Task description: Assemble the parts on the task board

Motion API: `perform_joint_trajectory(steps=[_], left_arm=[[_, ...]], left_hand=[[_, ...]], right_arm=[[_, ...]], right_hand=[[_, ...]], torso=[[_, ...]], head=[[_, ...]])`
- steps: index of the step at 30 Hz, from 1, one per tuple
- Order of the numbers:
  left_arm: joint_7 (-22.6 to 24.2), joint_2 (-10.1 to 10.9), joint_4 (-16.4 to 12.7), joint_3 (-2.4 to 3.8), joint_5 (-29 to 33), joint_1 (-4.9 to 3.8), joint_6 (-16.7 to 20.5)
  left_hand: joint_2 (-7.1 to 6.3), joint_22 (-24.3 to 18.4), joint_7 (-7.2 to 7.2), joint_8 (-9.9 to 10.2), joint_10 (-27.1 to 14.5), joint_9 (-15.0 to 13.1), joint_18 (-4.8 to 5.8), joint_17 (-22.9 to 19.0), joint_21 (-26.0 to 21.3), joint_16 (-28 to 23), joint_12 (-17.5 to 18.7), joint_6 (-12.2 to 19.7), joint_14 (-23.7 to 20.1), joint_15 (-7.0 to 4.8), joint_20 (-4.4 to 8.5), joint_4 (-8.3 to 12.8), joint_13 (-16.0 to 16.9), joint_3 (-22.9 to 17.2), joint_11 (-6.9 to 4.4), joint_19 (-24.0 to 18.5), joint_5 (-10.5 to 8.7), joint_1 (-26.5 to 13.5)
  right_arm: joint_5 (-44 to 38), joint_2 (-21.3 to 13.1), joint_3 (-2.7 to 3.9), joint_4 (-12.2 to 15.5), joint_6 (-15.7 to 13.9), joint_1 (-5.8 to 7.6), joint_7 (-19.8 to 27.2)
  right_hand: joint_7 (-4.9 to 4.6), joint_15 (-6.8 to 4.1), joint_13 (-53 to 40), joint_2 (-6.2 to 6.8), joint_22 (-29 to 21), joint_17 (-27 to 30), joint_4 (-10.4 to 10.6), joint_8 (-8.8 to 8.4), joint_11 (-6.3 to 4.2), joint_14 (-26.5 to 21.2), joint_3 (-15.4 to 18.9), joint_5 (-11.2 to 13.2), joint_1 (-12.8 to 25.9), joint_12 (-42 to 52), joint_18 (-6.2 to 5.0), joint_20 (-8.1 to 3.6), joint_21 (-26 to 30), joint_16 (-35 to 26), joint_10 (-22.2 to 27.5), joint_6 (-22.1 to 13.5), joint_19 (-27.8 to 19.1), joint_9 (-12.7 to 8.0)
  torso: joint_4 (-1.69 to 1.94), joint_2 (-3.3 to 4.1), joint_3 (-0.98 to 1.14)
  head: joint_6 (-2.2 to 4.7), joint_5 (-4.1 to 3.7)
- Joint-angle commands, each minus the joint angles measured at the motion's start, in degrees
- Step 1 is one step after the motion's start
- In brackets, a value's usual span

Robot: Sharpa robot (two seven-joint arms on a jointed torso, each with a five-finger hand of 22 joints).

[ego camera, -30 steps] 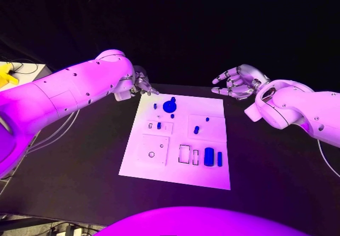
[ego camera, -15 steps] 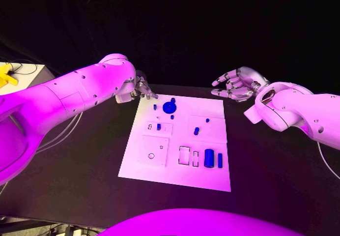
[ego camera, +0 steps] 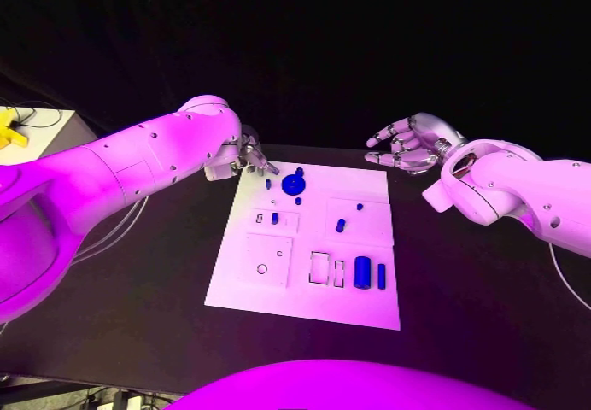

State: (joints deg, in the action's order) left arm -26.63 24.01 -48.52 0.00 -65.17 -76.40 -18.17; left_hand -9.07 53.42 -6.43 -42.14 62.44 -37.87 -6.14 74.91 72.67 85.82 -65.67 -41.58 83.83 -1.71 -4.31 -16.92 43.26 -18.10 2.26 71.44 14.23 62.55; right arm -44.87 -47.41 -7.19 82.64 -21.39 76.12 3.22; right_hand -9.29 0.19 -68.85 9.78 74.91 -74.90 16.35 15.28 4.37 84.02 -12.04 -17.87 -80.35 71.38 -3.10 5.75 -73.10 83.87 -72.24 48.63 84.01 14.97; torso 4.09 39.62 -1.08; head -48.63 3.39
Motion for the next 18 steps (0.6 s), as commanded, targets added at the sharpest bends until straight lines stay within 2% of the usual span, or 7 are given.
perform_joint_trajectory(steps=[1,9,18], left_arm=[[0.7,-0.4,0.4,-0.09,-0.1,0.15,-1.8],[0.9,-0.7,1.2,-0.27,0.0,0.36,-2.3],[1.6,-0.9,1.7,-0.37,0.2,0.57,-2.2]], left_hand=[[0.28,0.0,-0.08,-0.2,-0.5,0.1,-1.03,7.1,-0.2,0.2,0.0,-0.2,2.8,0.42,-0.39,0.1,-0.1,0.3,0.03,-0.2,-0.35,-0.5],[0.79,-0.1,-0.08,-0.2,-0.7,0.2,-1.05,7.1,-0.2,0.2,0.0,-0.2,2.8,0.43,-0.39,0.2,-0.2,0.1,0.02,-0.2,-0.20,-0.3],[1.28,-0.1,-0.09,-0.2,-0.9,0.3,-1.05,7.0,-0.2,0.2,0.0,0.0,2.7,0.42,-0.43,0.4,-0.4,-0.3,0.02,-0.3,-0.12,1.0]], right_arm=[[-0.4,0.1,0.02,0.1,0.3,-0.02,0.8],[-0.4,0.1,0.02,0.1,0.3,-0.02,0.8],[-0.4,0.2,0.02,0.1,0.4,-0.02,0.8]], right_hand=[[-0.13,-0.29,0.1,0.06,3.5,-4.4,0.1,0.31,0.06,2.7,-0.3,-0.3,0.6,-0.3,-0.67,-0.13,0.2,-0.2,0.2,-0.4,0.0,0.1],[-0.13,-0.29,0.1,0.06,3.5,-4.4,0.1,0.31,0.06,2.7,-0.3,-0.3,0.6,-0.3,-0.67,-0.13,0.2,-0.2,0.2,-0.4,0.0,0.1],[-0.13,-0.28,0.1,0.00,3.5,-4.4,0.1,0.36,0.06,2.7,-0.4,-0.3,0.7,-0.3,-0.67,-0.13,0.2,-0.2,0.2,-0.5,0.0,0.1]], torso=[[0.06,-0.01,0.02],[-0.02,0.03,0.02],[0.09,-0.05,0.03]], head=[[-0.01,-0.06],[-0.27,0.04],[-0.42,-0.28]])
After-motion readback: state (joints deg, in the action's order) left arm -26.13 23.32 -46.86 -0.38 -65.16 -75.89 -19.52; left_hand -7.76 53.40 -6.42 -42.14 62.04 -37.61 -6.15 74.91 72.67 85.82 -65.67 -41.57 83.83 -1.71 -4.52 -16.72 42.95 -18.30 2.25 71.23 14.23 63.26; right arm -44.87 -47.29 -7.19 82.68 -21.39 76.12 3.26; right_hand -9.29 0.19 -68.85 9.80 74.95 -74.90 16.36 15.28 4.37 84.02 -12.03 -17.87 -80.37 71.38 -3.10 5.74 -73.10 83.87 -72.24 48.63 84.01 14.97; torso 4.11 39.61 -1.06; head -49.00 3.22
